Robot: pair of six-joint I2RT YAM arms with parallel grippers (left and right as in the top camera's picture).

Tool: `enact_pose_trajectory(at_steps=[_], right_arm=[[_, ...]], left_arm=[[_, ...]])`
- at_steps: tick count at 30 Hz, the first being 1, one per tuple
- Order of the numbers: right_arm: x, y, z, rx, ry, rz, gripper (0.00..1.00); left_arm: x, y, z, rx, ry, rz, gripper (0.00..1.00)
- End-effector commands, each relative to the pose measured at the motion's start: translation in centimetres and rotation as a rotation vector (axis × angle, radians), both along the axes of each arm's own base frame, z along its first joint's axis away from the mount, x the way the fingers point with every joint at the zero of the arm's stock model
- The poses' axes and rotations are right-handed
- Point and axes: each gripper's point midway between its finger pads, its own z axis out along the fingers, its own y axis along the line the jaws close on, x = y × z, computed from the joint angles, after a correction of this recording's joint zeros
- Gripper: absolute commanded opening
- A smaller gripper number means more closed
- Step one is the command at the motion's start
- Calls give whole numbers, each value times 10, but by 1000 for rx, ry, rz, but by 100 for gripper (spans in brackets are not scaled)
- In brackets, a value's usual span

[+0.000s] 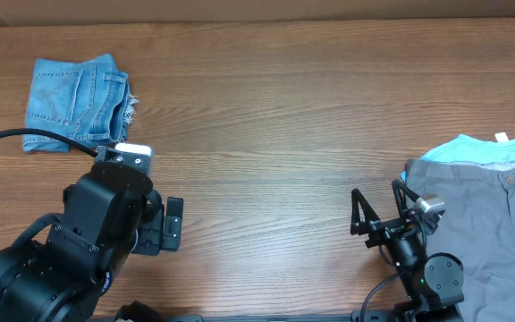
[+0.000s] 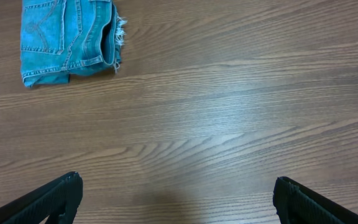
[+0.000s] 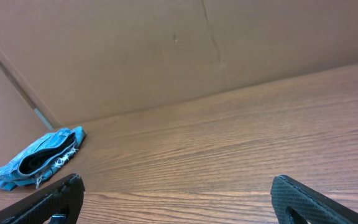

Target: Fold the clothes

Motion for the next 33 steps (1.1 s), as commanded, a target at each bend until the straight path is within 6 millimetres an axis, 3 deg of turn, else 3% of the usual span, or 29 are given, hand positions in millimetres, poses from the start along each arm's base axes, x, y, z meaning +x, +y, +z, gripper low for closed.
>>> enact_pose_trajectory(at_steps=[1,4,6,8,17,33], right_arm=[[1,-2,10,7,-51,-8,100],[-5,3,44,28,-192,24,100],[-8,5,56,-14,-260,32,100],[-7,5,52,-38,-251,30,100],[-2,6,-3,-81,-27,40,100],[-2,6,-2,-80,-32,40,100]], left_arm=[[1,2,6,-5,-22,15,100],[1,2,5,-4,-22,15,100],[1,2,6,-5,-23,15,100],[1,2,6,-5,-22,15,100],[1,2,6,-5,-23,15,100],[1,2,5,-4,-22,15,100]])
